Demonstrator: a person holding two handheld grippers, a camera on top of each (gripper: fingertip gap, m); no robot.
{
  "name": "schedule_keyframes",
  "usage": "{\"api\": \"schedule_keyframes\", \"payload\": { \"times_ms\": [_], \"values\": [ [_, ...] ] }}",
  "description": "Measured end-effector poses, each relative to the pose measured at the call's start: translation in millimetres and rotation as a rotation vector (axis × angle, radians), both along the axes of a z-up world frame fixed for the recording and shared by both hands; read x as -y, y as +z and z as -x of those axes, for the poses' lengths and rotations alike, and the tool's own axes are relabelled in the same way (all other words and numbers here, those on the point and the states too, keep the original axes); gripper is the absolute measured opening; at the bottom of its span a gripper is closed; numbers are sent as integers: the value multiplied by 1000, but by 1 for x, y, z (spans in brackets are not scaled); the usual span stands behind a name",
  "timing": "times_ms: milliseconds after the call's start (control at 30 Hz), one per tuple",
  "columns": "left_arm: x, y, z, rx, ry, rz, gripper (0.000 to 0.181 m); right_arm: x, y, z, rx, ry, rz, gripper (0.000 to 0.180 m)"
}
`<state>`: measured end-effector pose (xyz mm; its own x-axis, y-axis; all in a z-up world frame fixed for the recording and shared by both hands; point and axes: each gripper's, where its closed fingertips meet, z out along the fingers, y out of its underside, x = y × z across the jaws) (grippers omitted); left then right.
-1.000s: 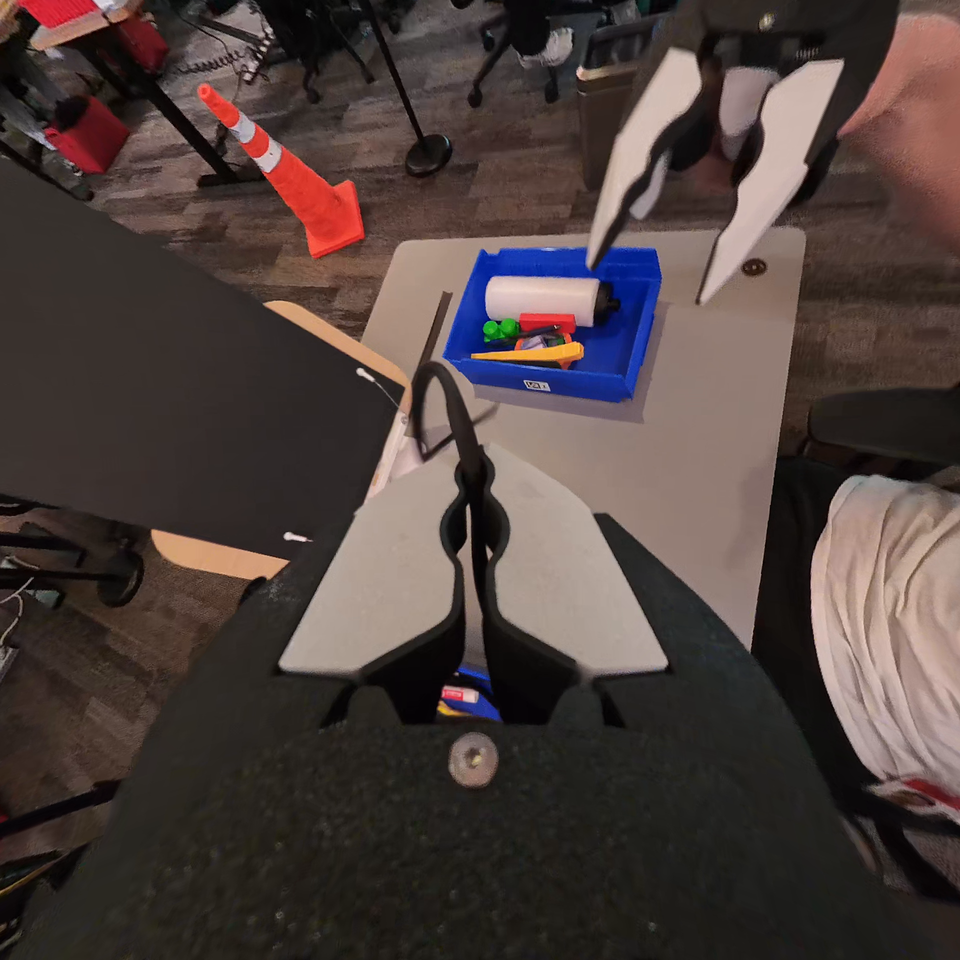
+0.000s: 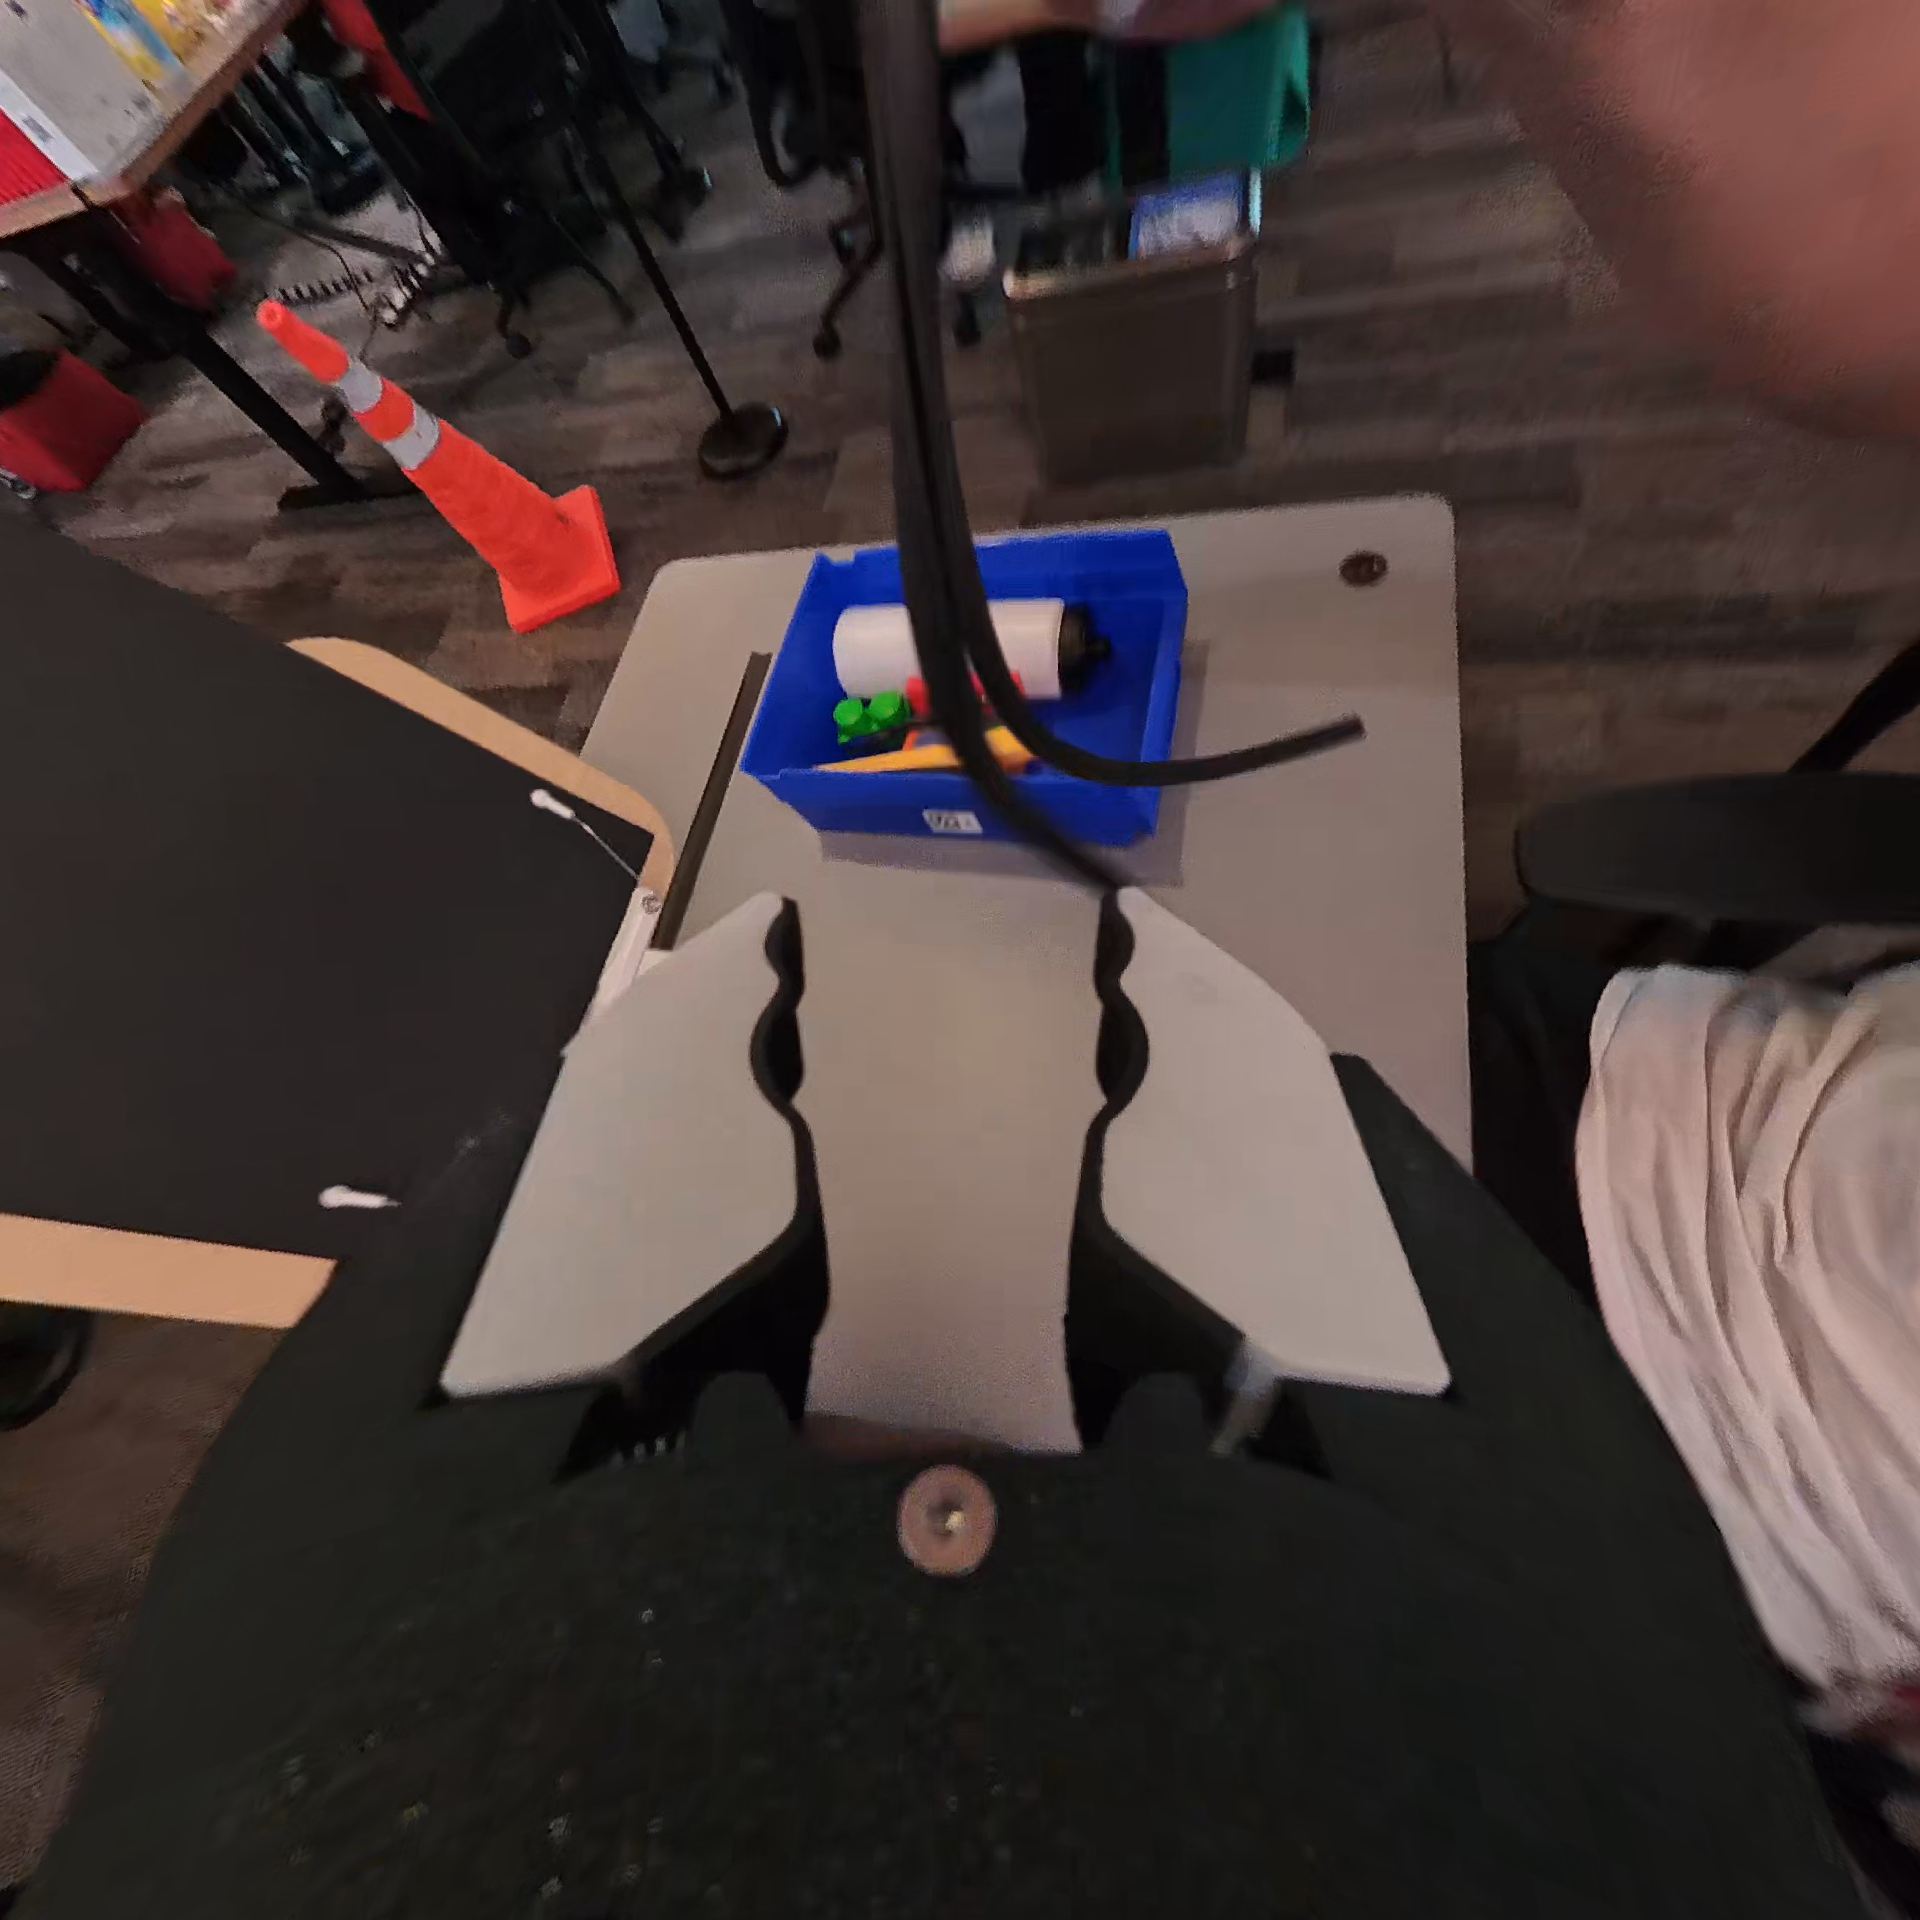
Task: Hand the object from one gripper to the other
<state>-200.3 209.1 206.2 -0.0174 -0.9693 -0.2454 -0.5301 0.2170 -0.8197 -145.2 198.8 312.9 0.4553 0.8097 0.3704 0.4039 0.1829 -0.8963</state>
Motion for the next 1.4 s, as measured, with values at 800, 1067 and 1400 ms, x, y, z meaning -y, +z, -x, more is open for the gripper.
{"api": "schedule_keyframes", "payload": {
  "times_ms": [800,1067,1400],
  "values": [
    [25,-111,-68,486,145,121,5,-22,67,-44,-101,-228,-27,5],
    [13,-91,-19,470,183,72,5,-20,20,-65,-123,-247,120,5],
    [-63,14,54,447,322,138,5,-19,-127,-81,206,-254,362,47]
  ]
}}
